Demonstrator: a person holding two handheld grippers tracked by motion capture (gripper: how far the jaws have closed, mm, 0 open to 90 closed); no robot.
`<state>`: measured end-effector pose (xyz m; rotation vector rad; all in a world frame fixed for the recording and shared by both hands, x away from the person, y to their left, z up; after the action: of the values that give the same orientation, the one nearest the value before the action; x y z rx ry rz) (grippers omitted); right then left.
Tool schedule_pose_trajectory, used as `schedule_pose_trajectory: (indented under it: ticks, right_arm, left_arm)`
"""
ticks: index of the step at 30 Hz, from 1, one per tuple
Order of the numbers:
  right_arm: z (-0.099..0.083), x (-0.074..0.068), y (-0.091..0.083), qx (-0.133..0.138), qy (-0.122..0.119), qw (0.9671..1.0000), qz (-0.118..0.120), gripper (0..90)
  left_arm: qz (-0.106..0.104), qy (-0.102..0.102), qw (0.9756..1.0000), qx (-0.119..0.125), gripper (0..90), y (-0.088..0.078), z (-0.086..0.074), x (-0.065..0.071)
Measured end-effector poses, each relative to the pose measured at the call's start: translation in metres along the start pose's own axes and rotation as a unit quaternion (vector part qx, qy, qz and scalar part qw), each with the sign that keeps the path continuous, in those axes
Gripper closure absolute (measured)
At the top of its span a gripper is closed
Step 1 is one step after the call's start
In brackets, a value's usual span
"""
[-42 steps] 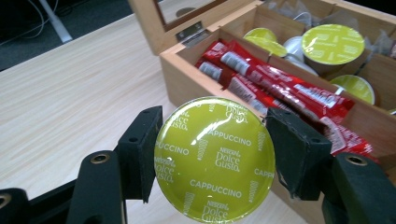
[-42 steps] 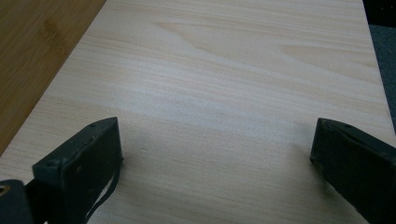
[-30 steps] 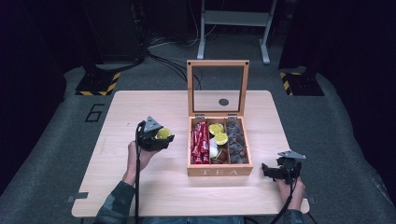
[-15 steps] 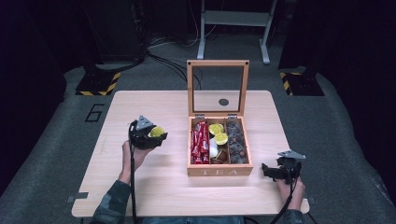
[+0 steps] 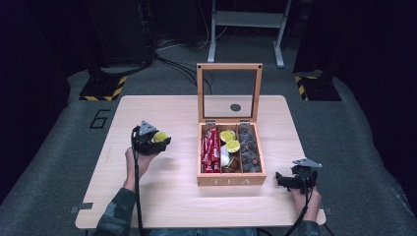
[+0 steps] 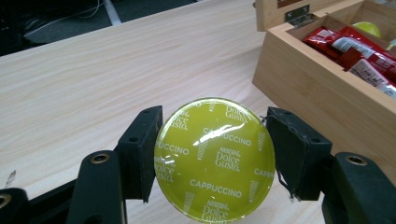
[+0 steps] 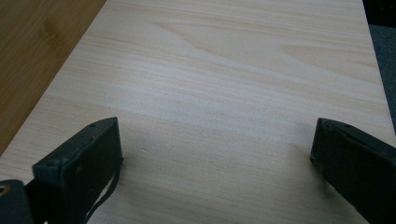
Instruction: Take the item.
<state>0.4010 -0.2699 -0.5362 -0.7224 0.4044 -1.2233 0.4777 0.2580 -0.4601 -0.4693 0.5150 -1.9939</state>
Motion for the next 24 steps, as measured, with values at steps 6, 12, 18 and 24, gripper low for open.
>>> schedule_pose_trajectory:
  ticks: [6, 12, 18, 24]
  right_arm:
    - [0.000, 0.000, 0.000, 0.000, 0.000, 1.0000, 0.000, 1.4]
    - [0.000, 0.000, 0.000, 0.000, 0.000, 1.0000, 0.000, 1.4]
    - [0.000, 0.000, 0.000, 0.000, 0.000, 1.0000, 0.000, 1.4]
    - [0.000, -0.001, 0.000, -0.001, 0.003, 1.0000, 0.000, 1.4]
  left_arm:
    - [0.008, -0.012, 0.9999, 0.001, 38.3, 0.004, -0.003, -0.008]
    - [0.012, -0.027, 0.9995, -0.003, 38.3, 0.009, -0.007, -0.014]
    - [0.020, -0.037, 0.9991, -0.008, 38.3, 0.016, -0.012, -0.023]
    - [0.024, -0.044, 0.9987, -0.012, 38.3, 0.021, -0.015, -0.027]
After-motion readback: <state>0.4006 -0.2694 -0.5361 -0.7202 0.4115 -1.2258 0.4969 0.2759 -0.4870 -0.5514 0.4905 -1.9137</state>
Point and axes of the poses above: each handheld gripper's, and its own axes: y roughly forward along the jaws, z roughly out of its top, x roughly to its right, the point moved 1 cm from there along y, roughly forward along the jaws, and after that the axes turned 8 degrees about -y, right-handed, at the moved point
